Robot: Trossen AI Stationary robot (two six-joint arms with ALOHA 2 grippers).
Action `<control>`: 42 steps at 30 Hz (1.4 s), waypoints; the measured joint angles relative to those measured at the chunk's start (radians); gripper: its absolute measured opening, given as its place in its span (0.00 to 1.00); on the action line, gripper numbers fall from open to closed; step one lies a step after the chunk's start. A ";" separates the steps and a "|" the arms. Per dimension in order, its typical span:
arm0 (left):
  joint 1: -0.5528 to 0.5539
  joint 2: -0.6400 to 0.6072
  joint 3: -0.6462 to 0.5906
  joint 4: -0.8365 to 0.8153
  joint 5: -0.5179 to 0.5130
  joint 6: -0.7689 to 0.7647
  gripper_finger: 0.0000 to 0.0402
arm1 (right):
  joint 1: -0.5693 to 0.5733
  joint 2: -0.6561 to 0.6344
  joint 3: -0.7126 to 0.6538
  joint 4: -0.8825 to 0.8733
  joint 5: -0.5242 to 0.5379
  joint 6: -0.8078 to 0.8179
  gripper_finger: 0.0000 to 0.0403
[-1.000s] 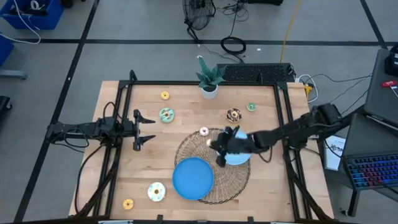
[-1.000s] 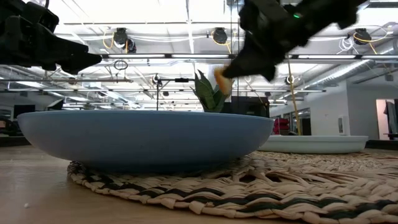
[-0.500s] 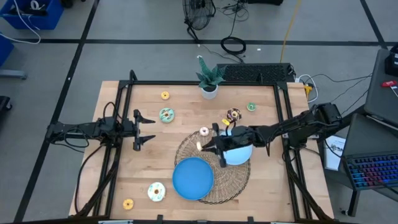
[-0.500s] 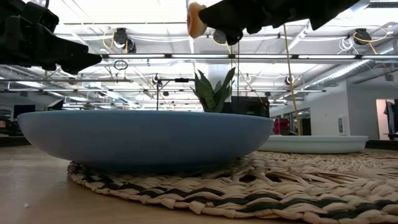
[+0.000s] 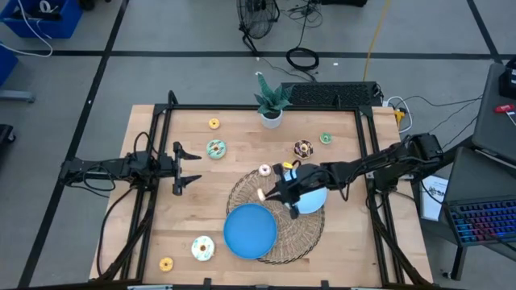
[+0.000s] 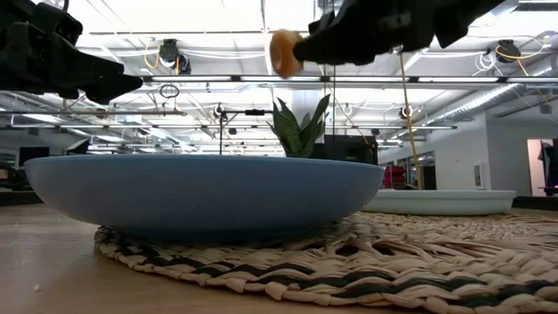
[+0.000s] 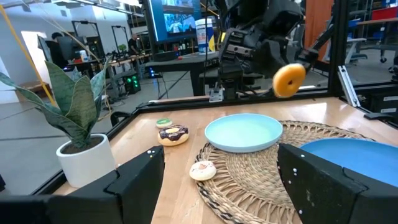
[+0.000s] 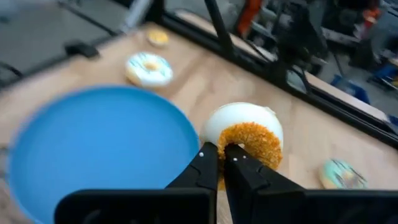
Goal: Pick & Place donuts
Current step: Put the small orange donut on the light blue plate
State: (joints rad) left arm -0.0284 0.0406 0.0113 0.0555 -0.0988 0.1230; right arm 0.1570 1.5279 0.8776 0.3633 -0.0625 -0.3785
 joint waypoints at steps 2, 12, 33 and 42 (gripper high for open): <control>0.000 0.000 0.000 0.000 0.000 0.000 0.76 | 0.000 0.000 0.000 -0.021 0.076 -0.009 0.02; 0.000 0.000 0.000 0.000 0.000 0.000 0.76 | 0.000 0.000 0.000 0.008 0.481 0.002 0.03; 0.000 0.000 0.000 0.000 0.000 0.000 0.76 | -0.086 0.000 0.000 0.006 0.691 0.083 0.03; 0.000 0.000 0.000 0.000 0.000 0.000 0.76 | -0.035 0.000 0.000 -0.056 0.690 0.099 0.03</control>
State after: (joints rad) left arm -0.0284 0.0407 0.0113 0.0555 -0.0990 0.1226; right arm 0.1220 1.5276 0.8772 0.3069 0.6275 -0.2795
